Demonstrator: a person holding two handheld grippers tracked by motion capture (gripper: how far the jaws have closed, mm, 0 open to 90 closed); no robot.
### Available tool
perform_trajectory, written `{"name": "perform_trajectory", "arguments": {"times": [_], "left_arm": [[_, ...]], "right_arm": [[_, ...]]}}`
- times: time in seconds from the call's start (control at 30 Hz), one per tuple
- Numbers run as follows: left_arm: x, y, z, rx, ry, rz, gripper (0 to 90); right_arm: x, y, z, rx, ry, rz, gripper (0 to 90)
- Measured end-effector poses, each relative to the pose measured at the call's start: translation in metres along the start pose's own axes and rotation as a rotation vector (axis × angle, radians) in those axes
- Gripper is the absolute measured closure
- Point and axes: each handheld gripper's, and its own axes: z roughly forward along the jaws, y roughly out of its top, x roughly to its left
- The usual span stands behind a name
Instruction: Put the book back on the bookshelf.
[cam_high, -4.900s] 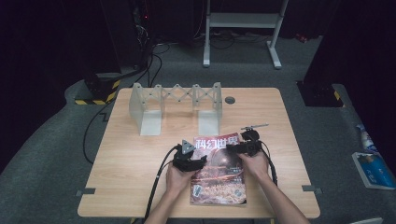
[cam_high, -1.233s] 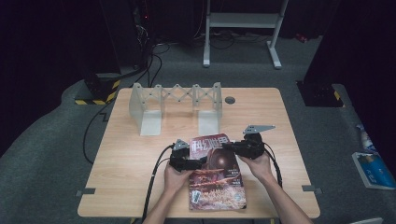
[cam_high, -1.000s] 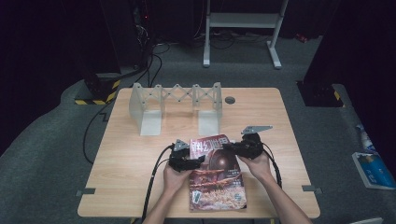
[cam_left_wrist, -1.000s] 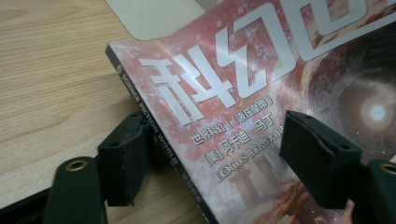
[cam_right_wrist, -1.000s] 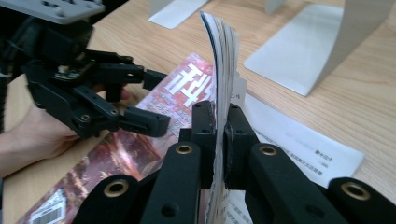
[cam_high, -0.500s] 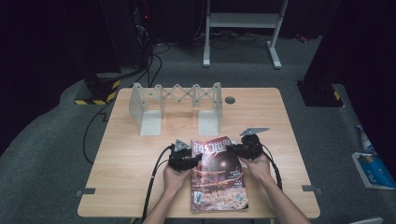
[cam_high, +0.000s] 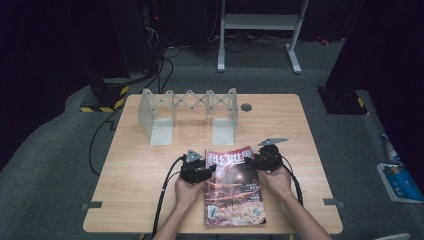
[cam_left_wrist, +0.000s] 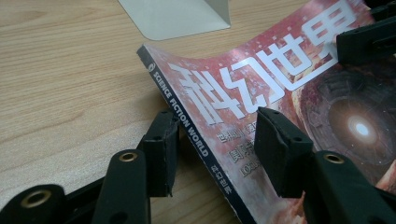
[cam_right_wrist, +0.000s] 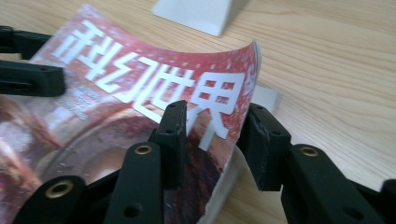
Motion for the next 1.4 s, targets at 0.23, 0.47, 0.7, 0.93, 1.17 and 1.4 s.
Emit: {"name": "perform_trajectory", "arguments": {"times": [0.23,0.47,0.7,0.93,1.17,1.4], "left_arm": [[0.000,0.000,0.000,-0.002,0.001,-0.001,50.7],[0.000,0.000,0.000,-0.004,0.002,0.000,50.6],[-0.001,0.000,0.000,-0.005,0.002,-0.001,50.5],[0.001,0.001,0.000,0.010,-0.005,-0.007,48.5],[0.003,0.005,0.003,0.022,-0.039,-0.012,44.9],[0.005,0.008,0.005,0.034,-0.066,-0.020,42.5]], "right_arm": [[-0.010,-0.003,-0.011,-0.015,-0.070,0.033,66.1],[-0.015,-0.006,-0.013,-0.021,-0.135,0.059,83.2],[-0.015,-0.010,-0.003,0.022,-0.158,0.036,86.9],[-0.012,-0.011,0.003,0.031,-0.155,0.017,88.0],[-0.012,-0.010,0.005,0.030,-0.128,0.009,88.4],[-0.009,-0.008,0.008,0.034,-0.099,-0.015,88.4]]}}
